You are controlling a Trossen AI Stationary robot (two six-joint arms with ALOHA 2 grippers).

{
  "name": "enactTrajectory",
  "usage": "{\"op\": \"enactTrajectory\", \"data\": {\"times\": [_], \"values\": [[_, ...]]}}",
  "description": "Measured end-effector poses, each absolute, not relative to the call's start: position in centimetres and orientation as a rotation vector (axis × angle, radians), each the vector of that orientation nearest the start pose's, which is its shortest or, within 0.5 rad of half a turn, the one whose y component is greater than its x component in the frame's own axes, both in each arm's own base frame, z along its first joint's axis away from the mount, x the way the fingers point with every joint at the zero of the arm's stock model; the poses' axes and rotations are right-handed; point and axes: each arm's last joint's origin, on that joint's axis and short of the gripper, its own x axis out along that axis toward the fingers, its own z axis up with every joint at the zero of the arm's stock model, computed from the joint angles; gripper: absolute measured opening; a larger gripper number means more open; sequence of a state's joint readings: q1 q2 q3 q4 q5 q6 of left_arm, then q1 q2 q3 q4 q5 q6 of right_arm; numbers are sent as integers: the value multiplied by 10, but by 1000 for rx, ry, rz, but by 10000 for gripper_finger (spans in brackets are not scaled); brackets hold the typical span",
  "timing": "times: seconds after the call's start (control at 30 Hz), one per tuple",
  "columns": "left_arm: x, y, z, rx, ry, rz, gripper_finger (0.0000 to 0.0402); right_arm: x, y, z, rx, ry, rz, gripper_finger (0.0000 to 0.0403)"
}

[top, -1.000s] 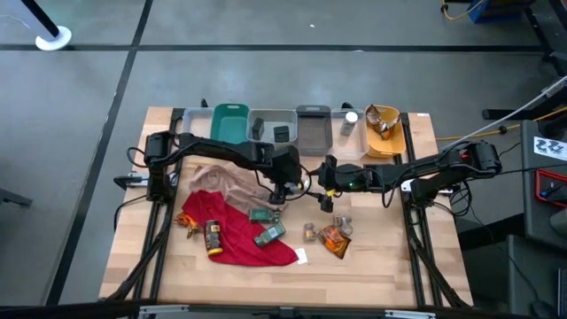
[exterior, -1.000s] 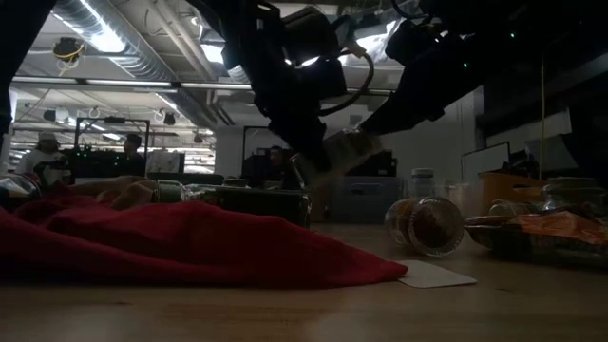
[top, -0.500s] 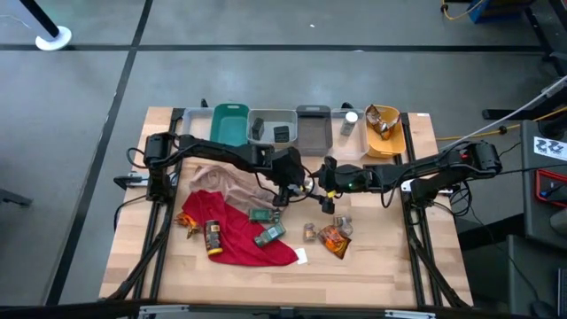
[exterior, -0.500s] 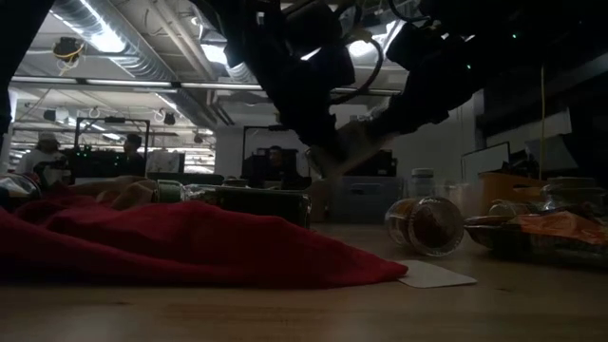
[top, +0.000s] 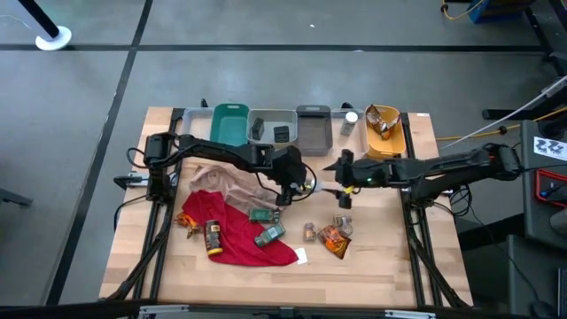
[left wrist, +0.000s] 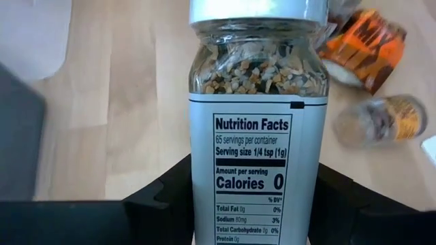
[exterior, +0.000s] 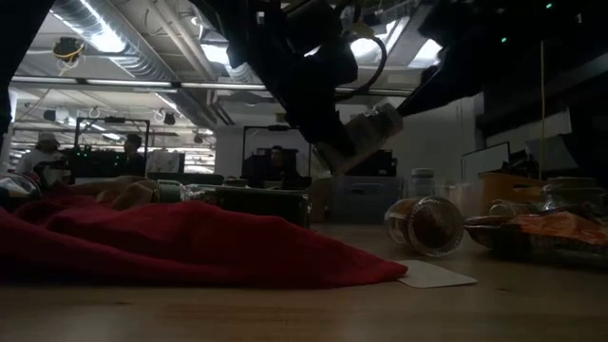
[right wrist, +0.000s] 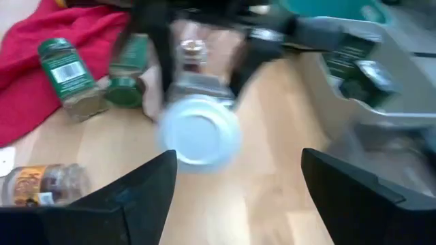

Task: Sort spices by type
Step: Put the white seasoning bottle into the green bin

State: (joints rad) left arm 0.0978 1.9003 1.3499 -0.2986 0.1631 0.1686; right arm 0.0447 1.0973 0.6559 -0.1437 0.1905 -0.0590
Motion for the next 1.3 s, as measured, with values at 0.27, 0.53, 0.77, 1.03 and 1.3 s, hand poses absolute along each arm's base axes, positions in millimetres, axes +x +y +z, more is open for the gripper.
{"op": "enactTrajectory", "data": {"times": [0.27, 0.53, 0.77, 1.03, 1.3], "values": [[420, 36, 217, 48, 658, -111, 186, 177, -2, 256, -74, 592, -294, 312], [433, 34, 239, 74, 396, -98, 188, 160, -1, 237, -10, 361, -257, 312], [437, 25, 250, 95, 269, -110, 191, 164, 4, 229, 32, 148, -89, 312], [439, 17, 253, 116, 230, -130, 190, 165, 7, 235, 34, 61, 22, 312], [440, 14, 257, 134, 188, -131, 192, 168, 7, 243, 35, -30, 32, 312]]}}
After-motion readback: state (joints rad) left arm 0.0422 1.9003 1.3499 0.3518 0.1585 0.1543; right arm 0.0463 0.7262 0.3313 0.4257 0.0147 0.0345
